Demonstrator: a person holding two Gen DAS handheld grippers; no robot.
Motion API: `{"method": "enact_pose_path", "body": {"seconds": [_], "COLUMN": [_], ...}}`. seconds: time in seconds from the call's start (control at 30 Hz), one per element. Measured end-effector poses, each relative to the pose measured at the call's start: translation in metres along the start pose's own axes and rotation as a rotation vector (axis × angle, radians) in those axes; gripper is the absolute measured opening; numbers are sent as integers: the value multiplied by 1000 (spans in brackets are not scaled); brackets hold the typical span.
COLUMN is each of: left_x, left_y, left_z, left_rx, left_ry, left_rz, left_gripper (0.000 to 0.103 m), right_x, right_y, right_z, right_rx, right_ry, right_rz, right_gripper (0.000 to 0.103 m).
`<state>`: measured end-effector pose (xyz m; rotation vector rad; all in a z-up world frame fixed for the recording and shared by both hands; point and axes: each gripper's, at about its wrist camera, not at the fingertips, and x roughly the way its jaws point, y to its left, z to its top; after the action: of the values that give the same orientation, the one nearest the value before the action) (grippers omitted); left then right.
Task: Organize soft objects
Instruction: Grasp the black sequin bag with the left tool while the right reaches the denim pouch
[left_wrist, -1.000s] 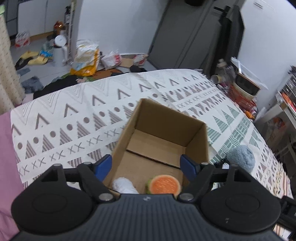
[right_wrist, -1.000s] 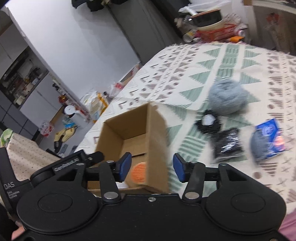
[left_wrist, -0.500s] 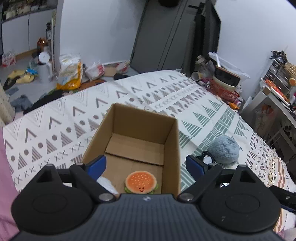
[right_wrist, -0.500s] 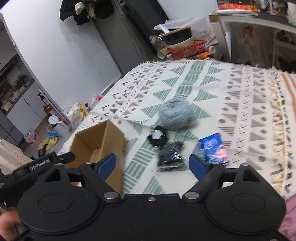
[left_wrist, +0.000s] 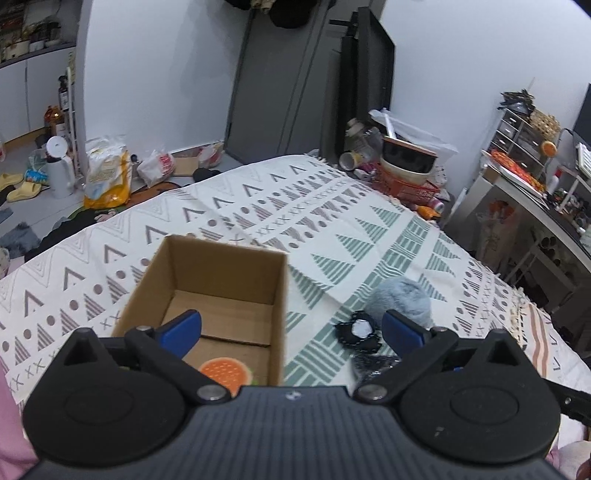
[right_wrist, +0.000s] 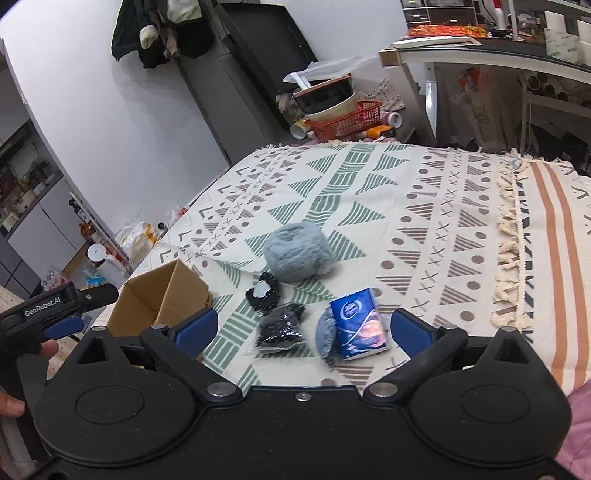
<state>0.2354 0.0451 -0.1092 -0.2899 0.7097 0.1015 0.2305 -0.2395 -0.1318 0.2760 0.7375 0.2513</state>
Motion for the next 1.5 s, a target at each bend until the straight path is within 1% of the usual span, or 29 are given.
{"method": "enact_pose_path", "body": {"seconds": [0.13, 0.3, 0.4, 0.47, 0.6, 0.67, 0.73, 0.8, 0.93, 1.03, 1.1, 1.17, 1.2, 1.27, 1.33, 1.4, 1.43, 1.5], "left_x": [1, 3, 8, 12, 22, 27, 32, 37, 50, 58, 64, 70, 73, 81, 90, 99, 102, 108], "left_y": [-17, -38, -53, -61, -73, -77, -80, -82, -85, -86, -88, -90, -93, -97, -101, -104, -105, -107], "left_z": [1, 6, 5, 4, 1, -2, -7, -12, -22, -28, -32, -35, -36, -41, -45, -48, -50, -53], "left_rx": [42, 62, 95, 112, 128, 131, 140, 157, 177, 180, 181, 183, 188, 203, 212, 217, 221, 233], "left_ry": [1, 9, 14, 20, 43, 53, 59, 64, 90, 95, 99, 109, 112, 116, 127, 146, 152, 163], "left_rz": [-6, -48, -24, -28, -28, -20, -1, 13, -3, -17, -39, -60, -67, -80, -87, -95, -94, -88], "left_gripper": [103, 103, 103, 103, 103, 103, 103, 103, 103, 103, 103, 102, 100, 100, 100, 98, 97, 96], "right_x": [4, 13, 15, 17, 23, 28, 33, 36, 47, 58, 64, 72, 75, 82, 89, 94, 96, 99], "right_y": [-16, -38, -47, -51, -59, -66, -71, -73, -77, -80, -81, -83, -84, -86, -89, -93, -95, -99], "right_z": [-1, -6, -7, -6, -7, -7, -9, -10, -12, -13, -13, -14, -14, -15, -16, -17, -16, -17], "right_rx": [18, 88, 117, 133, 162, 197, 240, 251, 268, 284, 288, 296, 300, 309, 314, 322, 328, 343], "right_ry": [-18, -7, -11, -14, -13, 4, 25, 37, 62, 86, 101, 121, 130, 145, 156, 160, 161, 164], "right_rz": [-8, 1, 13, 23, 13, 17, 41, 46, 35, 34, 39, 48, 49, 46, 39, 24, 24, 54], "right_gripper": [103, 103, 103, 103, 103, 103, 103, 103, 102, 102, 101, 95, 94, 89, 87, 81, 77, 71]}}
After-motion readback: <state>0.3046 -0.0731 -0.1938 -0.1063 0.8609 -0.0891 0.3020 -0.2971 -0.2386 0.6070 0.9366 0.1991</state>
